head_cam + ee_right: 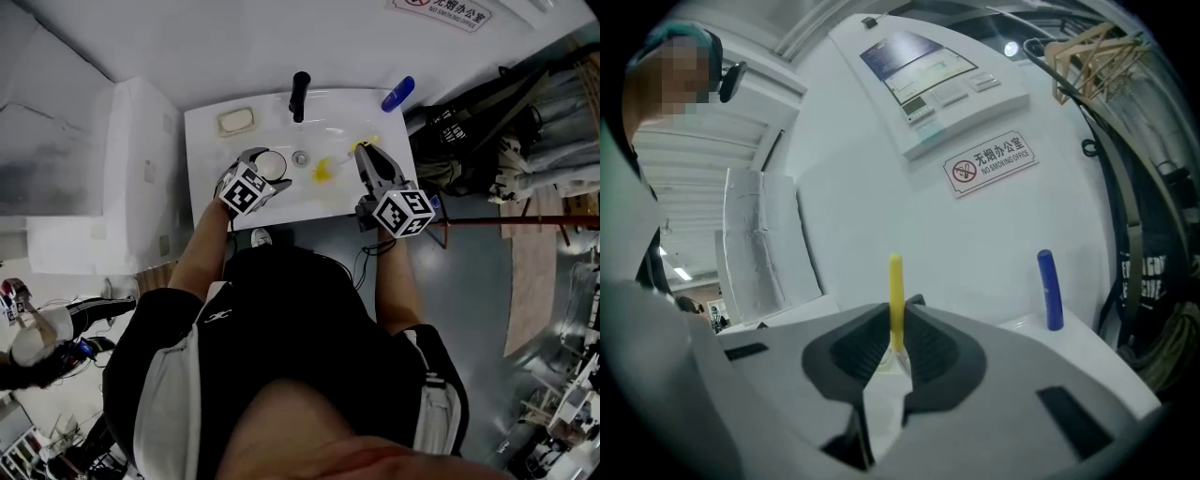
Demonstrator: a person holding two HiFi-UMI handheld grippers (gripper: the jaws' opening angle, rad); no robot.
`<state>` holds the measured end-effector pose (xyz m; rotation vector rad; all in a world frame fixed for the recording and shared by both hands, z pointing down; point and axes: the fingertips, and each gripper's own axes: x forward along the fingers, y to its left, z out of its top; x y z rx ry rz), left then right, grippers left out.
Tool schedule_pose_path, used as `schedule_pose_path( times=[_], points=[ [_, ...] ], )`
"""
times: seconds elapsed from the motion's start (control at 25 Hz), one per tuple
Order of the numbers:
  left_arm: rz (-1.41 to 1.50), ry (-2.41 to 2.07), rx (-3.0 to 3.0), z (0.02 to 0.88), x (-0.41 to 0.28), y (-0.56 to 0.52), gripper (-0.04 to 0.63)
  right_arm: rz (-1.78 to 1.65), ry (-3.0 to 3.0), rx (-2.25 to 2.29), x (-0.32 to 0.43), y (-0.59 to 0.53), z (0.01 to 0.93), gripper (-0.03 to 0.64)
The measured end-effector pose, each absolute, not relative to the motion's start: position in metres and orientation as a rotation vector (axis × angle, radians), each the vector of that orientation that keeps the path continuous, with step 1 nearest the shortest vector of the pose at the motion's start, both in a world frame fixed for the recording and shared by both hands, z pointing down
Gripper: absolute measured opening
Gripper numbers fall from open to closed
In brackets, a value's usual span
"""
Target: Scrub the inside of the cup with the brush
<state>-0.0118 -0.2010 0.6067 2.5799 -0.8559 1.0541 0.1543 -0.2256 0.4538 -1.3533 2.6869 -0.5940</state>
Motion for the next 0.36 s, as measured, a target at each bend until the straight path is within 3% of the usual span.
schedule_pose_path(
  times=[0.36],
  points=[
    [1.028,-0.879,2.628,0.598,-0.015,-0.203,0.410,-0.621,2.668,-1.330,0.153,-0.226,0.455,0.051]
  ],
)
